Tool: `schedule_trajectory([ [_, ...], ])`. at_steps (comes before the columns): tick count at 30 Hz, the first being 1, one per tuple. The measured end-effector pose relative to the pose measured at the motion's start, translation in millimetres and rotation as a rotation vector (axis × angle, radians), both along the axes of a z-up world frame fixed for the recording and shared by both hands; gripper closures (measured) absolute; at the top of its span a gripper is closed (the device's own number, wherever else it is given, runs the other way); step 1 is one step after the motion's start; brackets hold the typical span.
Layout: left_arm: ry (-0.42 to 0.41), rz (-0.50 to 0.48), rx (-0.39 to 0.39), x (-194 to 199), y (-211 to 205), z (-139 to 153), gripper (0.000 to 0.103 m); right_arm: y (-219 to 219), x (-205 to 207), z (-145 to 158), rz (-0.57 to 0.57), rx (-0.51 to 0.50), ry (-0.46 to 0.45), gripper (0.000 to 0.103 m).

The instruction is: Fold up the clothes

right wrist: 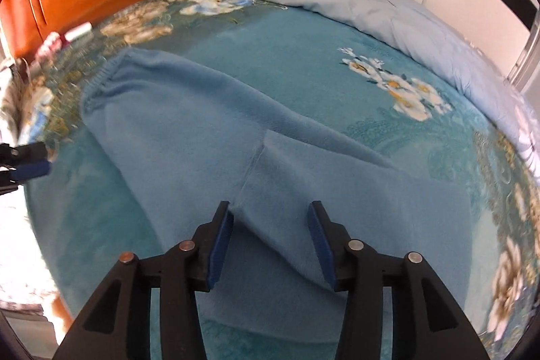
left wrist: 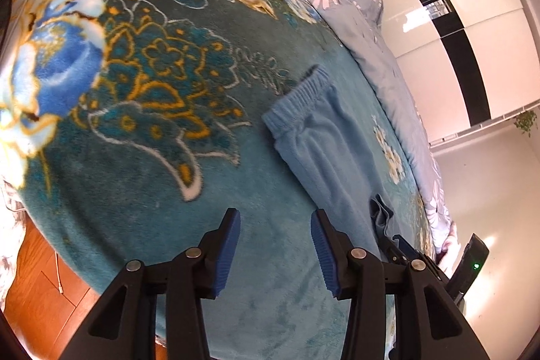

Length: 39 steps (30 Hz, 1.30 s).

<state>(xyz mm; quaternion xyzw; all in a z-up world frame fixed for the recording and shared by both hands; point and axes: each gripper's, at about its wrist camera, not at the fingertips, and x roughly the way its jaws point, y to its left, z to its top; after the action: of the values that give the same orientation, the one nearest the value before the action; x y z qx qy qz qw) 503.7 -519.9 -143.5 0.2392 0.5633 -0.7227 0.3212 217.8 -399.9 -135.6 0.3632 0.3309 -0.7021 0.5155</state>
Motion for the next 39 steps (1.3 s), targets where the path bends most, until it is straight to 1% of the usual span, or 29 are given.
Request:
schedule_trajectory([
  [1, -0.003, 0.003, -0.001, 1.7, -0.6, -0.1, 0.056, -1.3, -1.3, -0.8, -0.004, 0.003, 0.000, 0.055],
  [2, -0.002, 0.006, 0.000, 3.0, -1.2, -0.7, 0.056, -1.3, -3.9, -1.2, -0.012, 0.003, -0.012, 0.059],
  [3, -0.002, 0.008, 0.001, 4.4, -1.7, -1.3, 0.056, -1.3, -7.0, -1.5, -0.022, 0.003, -0.025, 0.073],
  [4, -0.002, 0.011, 0.002, 5.6, -2.2, -1.9, 0.055, -0.4, -11.8, -1.1, -0.039, 0.003, -0.042, 0.080],
  [5, 0.000, 0.011, 0.005, 5.5, -2.8, -3.1, 0.055, 1.4, -17.4, 0.5, -0.056, -0.005, -0.073, 0.090],
  [7, 0.004, 0.012, 0.011, 5.1, -3.8, -5.5, 0.055, 5.4, -26.4, 6.3, -0.085, -0.031, -0.116, 0.093],
  [12, 0.017, 0.004, 0.015, -0.8, -5.5, -7.3, 0.055, 18.2, -37.2, 40.7, -0.161, -0.189, -0.115, 0.093],
  [14, 0.023, 0.001, 0.017, -3.1, -6.2, -8.0, 0.055, 15.4, -34.5, 40.8, -0.172, -0.205, -0.120, 0.093],
  [15, 0.025, -0.001, 0.018, -4.4, -6.6, -8.3, 0.055, 13.6, -32.1, 39.2, -0.174, -0.206, -0.121, 0.093],
  [16, 0.031, -0.007, 0.017, -6.9, -7.7, -8.0, 0.055, 10.2, -26.7, 32.2, -0.162, -0.183, -0.119, 0.093],
  [19, 0.029, -0.028, 0.014, -17.6, -12.7, -7.8, 0.055, -0.2, -14.5, 5.9, -0.130, -0.087, -0.105, 0.091],
  [20, 0.032, -0.032, 0.010, -21.5, -15.7, -7.4, 0.055, -0.4, -14.4, 2.2, -0.134, -0.079, -0.105, 0.089],
  [22, 0.032, -0.035, 0.002, -29.4, -23.2, -7.0, 0.055, 0.2, -15.0, -3.1, -0.145, -0.074, -0.116, 0.089],
  [23, 0.026, -0.033, 0.000, -33.1, -27.9, -7.4, 0.055, 0.6, -14.7, -2.7, -0.137, -0.073, -0.123, 0.087],
  [25, 0.028, -0.025, 0.002, -37.2, -35.5, -9.4, 0.055, 1.6, -13.4, -1.0, -0.116, -0.073, -0.136, 0.078],
  [26, 0.033, -0.017, 0.008, -39.1, -40.2, -11.2, 0.055, 3.3, -11.0, 3.3, -0.096, -0.080, -0.137, 0.071],
  [27, 0.039, -0.009, 0.014, -41.0, -44.8, -13.0, 0.055, 6.7, -9.1, 9.8, -0.077, -0.095, -0.136, 0.067],
  [28, 0.046, 0.001, 0.024, -41.4, -48.7, -15.7, 0.055, 12.7, -7.3, 19.0, -0.065, -0.122, -0.129, 0.065],
  [30, 0.062, 0.022, 0.042, -42.2, -56.6, -21.0, 0.055, 29.3, -6.5, 35.1, -0.067, -0.171, -0.108, 0.055],
  [33, 0.095, 0.062, 0.074, -42.7, -66.7, -29.8, 0.055, 62.9, -13.3, 51.3, -0.107, -0.222, -0.083, 0.054],
  [35, 0.110, 0.082, 0.064, -43.1, -70.5, -31.0, 0.056, 88.2, -25.3, 54.1, -0.155, -0.229, -0.073, 0.054],
  [37, 0.099, 0.090, 0.045, -45.8, -71.9, -30.0, 0.057, 111.0, -36.0, 54.5, -0.199, -0.230, -0.073, 0.054],
  [38, 0.090, 0.095, 0.037, -47.4, -72.6, -29.6, 0.058, 121.7, -41.5, 53.6, -0.222, -0.229, -0.078, 0.054],
  [39, 0.082, 0.101, 0.029, -49.0, -73.2, -29.1, 0.062, 132.5, -47.0, 52.7, -0.244, -0.228, -0.083, 0.054],
])
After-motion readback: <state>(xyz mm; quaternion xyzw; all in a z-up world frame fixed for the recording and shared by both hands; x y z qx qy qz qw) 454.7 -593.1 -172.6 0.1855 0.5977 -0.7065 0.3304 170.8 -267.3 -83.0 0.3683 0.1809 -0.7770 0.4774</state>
